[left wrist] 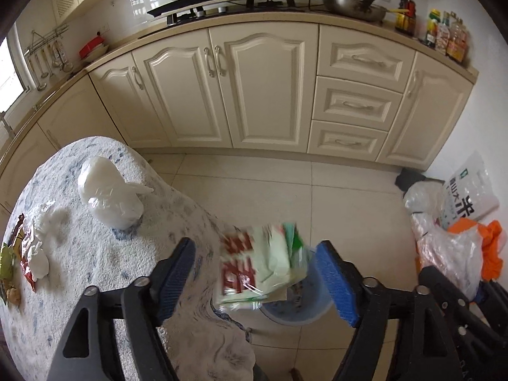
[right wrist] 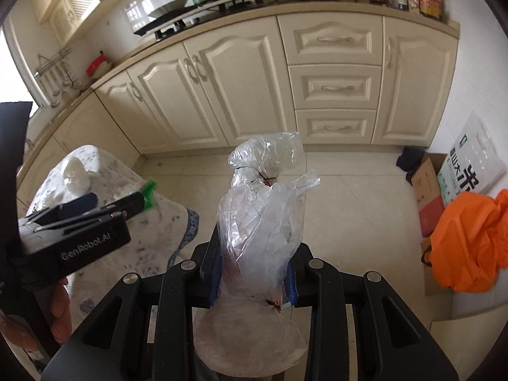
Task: Collect trash
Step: 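Carry the noodle packet and plastic bag toward the blue bin, then open the left gripper over the blue bin while the right gripper opens too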
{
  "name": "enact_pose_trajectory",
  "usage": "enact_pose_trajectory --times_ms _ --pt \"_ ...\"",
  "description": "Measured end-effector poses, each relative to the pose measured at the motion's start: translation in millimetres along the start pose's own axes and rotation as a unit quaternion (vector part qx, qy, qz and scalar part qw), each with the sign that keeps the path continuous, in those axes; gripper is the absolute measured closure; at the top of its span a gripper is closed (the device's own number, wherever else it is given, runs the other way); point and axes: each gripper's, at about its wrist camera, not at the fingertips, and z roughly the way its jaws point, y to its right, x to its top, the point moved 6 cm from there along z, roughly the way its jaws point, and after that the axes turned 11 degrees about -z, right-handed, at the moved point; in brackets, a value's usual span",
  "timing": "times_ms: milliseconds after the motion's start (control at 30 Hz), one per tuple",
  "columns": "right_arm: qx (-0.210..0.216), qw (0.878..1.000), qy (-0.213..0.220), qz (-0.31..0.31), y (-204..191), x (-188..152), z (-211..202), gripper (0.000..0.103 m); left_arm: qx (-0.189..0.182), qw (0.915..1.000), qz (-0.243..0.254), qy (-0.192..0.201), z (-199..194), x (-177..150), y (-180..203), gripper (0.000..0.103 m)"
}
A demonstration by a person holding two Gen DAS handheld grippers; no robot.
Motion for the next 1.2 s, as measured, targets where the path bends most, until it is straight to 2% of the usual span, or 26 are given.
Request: enact_pose_trajectory --times_ms 233,433,533,600,667,967,1200 --pt "0.011 1.0 -0.015 -0.008 -9 -1 16 0.071 0.021 0.9996 -0.013 -0.014 10 -5 -6 0.017" --pt "0.017 0.999 -0.019 -0.025 -22 5 26 0.071 0.03 0.9992 -0.024 -0.011 -1 -6 -17 0.017" --pt "0.032 0.999 -0.01 -0.029 -32 11 26 0.058 0.035 0.999 -0.028 -0.006 -7 -7 -24 0.017" --pt "0.054 0.998 0.005 -0.03 -39 14 20 0.032 0.04 0.9987 -0.031 -0.005 -10 -9 -28 0.017" --pt "0.04 0.998 0.013 -0.037 -41 16 17 0.027 0.041 0.9986 -0.034 -0.003 -14 -10 -30 0.017" --pt "0.031 0.999 0.001 -0.036 -40 11 16 0.027 0.043 0.9985 -0.032 -0.004 -25 -18 -31 0.017" --pt "0.026 0.999 0.008 -0.04 -40 10 5 0.027 0.043 0.9986 -0.03 0.0 -36 -22 -30 0.017"
